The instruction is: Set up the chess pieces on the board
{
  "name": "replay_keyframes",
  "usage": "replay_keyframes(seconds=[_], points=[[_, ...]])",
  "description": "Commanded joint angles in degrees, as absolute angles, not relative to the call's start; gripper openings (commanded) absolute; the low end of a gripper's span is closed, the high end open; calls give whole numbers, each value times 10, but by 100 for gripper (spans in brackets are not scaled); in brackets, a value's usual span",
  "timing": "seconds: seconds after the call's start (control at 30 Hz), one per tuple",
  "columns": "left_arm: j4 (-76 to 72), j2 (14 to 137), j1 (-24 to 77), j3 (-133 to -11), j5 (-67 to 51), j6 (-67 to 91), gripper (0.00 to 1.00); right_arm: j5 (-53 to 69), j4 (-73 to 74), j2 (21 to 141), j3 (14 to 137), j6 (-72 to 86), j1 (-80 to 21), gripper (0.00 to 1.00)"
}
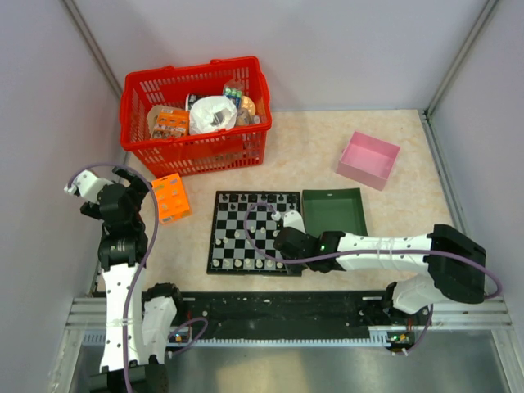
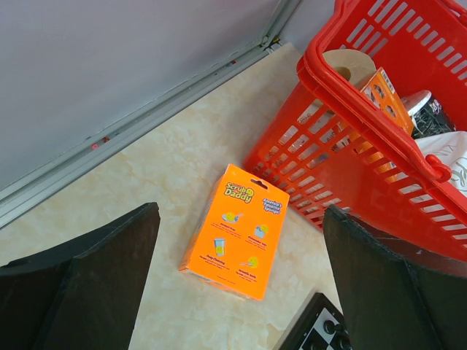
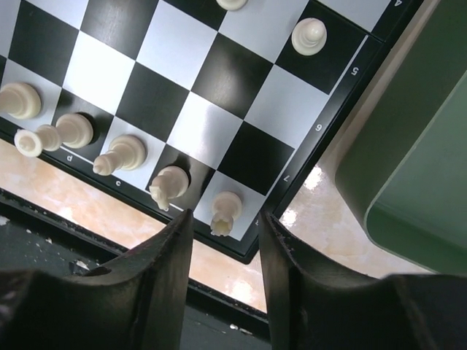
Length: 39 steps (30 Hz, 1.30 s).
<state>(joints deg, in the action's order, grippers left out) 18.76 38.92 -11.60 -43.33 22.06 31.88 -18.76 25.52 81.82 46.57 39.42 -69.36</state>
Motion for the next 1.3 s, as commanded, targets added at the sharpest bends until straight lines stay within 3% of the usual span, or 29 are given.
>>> replay_keyframes(seconds=[0.0,0.37,0.47,0.77,1.27], points=[[156,392,-119,-427,222,321,99,-189,271,795,501,372,-703,43],[161,383,-120,-425,227,321,99,-165,233,825,611,297,-650,47],[163,380,-119,-427,227,321,99,-112,206,877,664,269,-628,47],[170,376,-119,-427,253,314,99,-22,267,1065,880,258,-620,34],[170,369,-119,-423,296,308,99,-16,336,1246,1083,246,-664,33]])
